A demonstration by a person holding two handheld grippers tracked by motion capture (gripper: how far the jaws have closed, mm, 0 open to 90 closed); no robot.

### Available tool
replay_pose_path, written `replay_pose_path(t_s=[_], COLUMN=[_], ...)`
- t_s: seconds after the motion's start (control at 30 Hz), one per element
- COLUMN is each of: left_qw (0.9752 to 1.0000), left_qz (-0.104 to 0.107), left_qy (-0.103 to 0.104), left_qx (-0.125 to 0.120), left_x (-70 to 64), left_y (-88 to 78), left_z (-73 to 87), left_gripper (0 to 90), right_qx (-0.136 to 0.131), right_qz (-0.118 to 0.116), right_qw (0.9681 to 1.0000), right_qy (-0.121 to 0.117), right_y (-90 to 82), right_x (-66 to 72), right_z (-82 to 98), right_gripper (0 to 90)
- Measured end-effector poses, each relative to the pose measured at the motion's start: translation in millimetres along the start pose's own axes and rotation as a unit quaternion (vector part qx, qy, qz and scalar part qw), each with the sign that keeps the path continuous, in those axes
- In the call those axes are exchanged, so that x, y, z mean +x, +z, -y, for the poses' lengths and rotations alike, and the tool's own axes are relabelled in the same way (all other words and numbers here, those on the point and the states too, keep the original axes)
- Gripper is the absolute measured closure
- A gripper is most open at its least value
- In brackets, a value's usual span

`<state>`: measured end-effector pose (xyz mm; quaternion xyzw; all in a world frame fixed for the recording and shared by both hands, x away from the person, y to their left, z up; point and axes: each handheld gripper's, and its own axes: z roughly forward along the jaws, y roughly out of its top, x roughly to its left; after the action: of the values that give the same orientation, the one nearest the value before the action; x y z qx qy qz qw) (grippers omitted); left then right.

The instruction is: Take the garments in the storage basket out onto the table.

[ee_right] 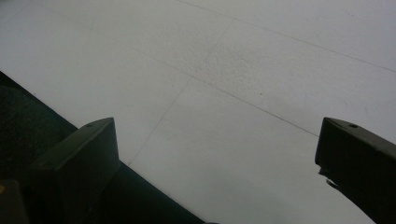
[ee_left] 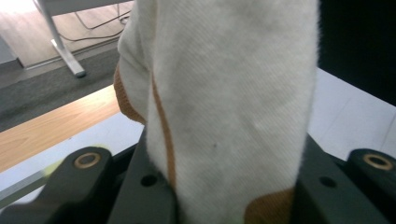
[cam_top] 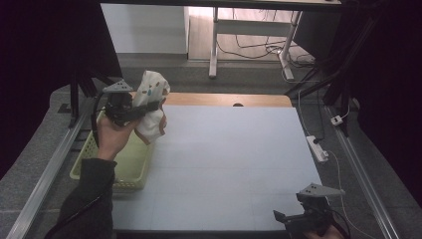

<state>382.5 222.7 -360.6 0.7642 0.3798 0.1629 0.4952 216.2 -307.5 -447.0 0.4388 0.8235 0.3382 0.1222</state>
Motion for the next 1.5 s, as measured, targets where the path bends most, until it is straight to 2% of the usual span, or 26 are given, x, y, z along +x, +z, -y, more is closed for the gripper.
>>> replay_pose_path(t_s=[0.27, 0.63, 1.0, 1.27, 1.5], left_qw=[0.9994, 0.9969, 0.9939, 0.9916, 0.9885], left_qz=[0.022, 0.045, 0.083, 0.100, 0.120], left_qy=[0.024, 0.057, 0.065, 0.072, 0.083], left_qx=[0.010, 0.028, 0.032, 0.038, 0.041], left_x=[-19.9, -46.5, -64.4, -77.1, -90.6], left_y=[14.5, 36.3, 54.2, 65.1, 74.1], left_z=[-6.8, -12.2, -12.6, -12.0, -11.3], left_gripper=[74.8, 74.5, 74.4, 74.3, 74.0], right_qx=[-0.001, -0.001, -0.001, -0.001, -0.001], right_qz=[-0.001, -0.001, -0.002, -0.002, -0.002], right_qw=[1.0000, 1.0000, 1.0000, 1.0000, 1.0000], right_qy=[-0.001, -0.001, 0.000, 0.000, -0.001], right_y=[0.0, -0.3, -0.5, -0.5, -0.5], right_x=[-0.2, -0.2, -0.2, -0.1, -0.1], right_z=[0.1, 0.3, 0.4, 0.4, 0.5], right_gripper=[0.0, 0.0, 0.0, 0.0, 0.0])
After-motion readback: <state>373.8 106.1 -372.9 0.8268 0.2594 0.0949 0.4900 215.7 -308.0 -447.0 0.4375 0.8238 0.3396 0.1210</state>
